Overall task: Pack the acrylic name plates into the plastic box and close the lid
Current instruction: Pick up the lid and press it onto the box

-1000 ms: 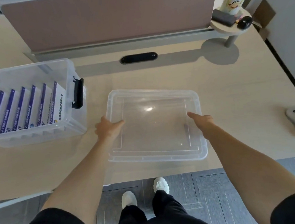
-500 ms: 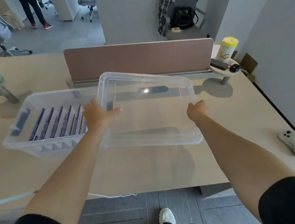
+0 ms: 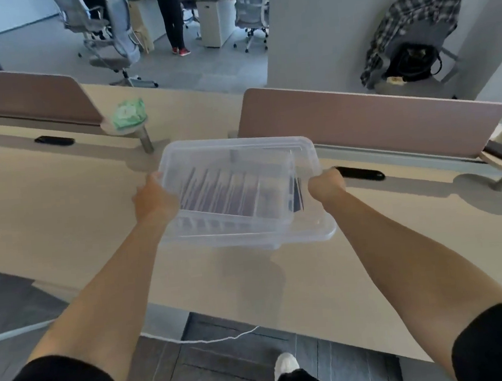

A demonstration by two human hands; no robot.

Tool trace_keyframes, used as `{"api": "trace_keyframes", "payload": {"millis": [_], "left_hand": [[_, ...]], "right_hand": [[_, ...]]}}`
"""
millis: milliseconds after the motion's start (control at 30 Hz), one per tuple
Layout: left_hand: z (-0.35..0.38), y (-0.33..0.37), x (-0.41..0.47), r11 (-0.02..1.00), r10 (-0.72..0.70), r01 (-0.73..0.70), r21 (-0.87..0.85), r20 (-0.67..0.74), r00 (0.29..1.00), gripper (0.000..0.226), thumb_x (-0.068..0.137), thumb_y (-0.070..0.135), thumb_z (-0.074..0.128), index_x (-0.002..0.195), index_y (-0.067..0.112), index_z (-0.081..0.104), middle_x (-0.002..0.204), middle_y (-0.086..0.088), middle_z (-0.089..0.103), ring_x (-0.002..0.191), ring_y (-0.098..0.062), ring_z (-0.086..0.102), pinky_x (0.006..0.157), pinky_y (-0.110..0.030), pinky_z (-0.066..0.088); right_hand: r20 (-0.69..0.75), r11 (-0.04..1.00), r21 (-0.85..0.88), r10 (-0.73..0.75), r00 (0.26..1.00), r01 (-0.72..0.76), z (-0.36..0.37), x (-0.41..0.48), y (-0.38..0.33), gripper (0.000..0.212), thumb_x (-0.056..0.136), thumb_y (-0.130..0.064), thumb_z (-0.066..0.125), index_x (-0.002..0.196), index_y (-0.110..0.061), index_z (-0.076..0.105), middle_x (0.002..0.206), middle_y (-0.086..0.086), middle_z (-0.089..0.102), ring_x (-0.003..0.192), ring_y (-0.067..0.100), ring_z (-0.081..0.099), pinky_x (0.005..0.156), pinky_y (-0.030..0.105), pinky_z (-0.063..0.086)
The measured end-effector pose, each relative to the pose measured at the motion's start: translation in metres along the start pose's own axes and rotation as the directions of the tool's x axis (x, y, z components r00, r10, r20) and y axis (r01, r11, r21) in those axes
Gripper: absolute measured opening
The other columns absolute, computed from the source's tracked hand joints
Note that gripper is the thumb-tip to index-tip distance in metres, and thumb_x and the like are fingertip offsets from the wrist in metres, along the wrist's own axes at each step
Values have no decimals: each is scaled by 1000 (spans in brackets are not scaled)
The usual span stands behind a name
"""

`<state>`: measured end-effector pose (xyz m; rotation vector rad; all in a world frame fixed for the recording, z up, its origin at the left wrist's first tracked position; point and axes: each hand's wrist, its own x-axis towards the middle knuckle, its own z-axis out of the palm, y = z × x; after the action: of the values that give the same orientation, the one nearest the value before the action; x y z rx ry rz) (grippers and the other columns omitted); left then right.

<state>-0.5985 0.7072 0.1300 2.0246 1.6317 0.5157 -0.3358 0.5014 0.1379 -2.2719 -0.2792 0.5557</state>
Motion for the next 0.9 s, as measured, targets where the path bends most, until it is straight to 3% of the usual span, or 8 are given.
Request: {"api": "trace_keyframes", "payload": {"millis": [100, 233, 300, 367, 433, 633, 900], "left_hand": [[5, -10, 26, 1000, 6, -6, 11, 12, 1000, 56, 83, 5, 63, 135, 20, 46, 125, -17, 59, 118, -39, 52, 94, -42, 46], [21, -9, 65, 999, 20, -23, 48, 57, 998, 58, 82, -3, 59, 134, 19, 47, 122, -16, 60, 114, -38, 56, 89, -40, 48], [33, -8, 84, 998, 11, -15, 53, 78, 997, 60, 81, -7, 55, 134, 20, 47, 122, -16, 60, 112, -37, 56, 85, -39, 48], [42, -7, 100, 998, 14, -20, 63, 91, 996, 62, 80, -10, 53, 133, 21, 48, 123, -15, 59, 110, -36, 57, 81, -38, 48], [50, -9, 115, 997, 26, -33, 72, 98, 995, 62, 80, -11, 50, 133, 21, 48, 123, -16, 59, 111, -37, 57, 83, -39, 48], [63, -18, 150, 978, 131, -153, 141, 153, 980, 54, 81, -7, 53, 129, 16, 49, 117, -19, 62, 107, -41, 58, 86, -44, 51], [65, -34, 173, 973, 191, -212, 91, 200, 961, 55, 82, -6, 50, 132, 17, 47, 125, -17, 56, 115, -39, 53, 95, -48, 47]], "right_hand": [[22, 1000, -30, 4, 1000, -4, 26, 27, -8, 18, 88, -3, 52, 72, -8, 46, 71, 7, 46, 57, 17, 40, 70, 35, 46], [-10, 999, -26, 48, 999, -48, 56, 69, -12, 23, 87, -4, 51, 65, -7, 44, 64, 8, 48, 53, 22, 46, 49, 30, 40], [-22, 995, -73, 65, 998, -67, 68, 82, -15, 9, 85, -8, 54, 82, 1, 57, 81, 13, 62, 73, 30, 62, 64, 35, 54], [-41, 989, -121, 79, 996, -84, 83, 99, -13, 29, 82, -13, 55, 107, 1, 61, 107, 18, 66, 101, 34, 63, 88, 43, 54], [-55, 981, -150, 119, 991, -126, 93, 106, -16, 40, 84, -13, 54, 121, 0, 56, 122, 20, 60, 113, 36, 58, 96, 44, 50], [-165, 966, -198, 134, 977, -166, 118, 105, -23, 42, 94, -10, 45, 135, 1, 41, 143, 18, 39, 122, 39, 46, 100, 41, 40], [-292, 939, -299, 78, 953, -168, 138, 92, -21, 38, 97, -10, 41, 134, -1, 38, 142, 18, 38, 119, 40, 46, 98, 40, 36]]}}
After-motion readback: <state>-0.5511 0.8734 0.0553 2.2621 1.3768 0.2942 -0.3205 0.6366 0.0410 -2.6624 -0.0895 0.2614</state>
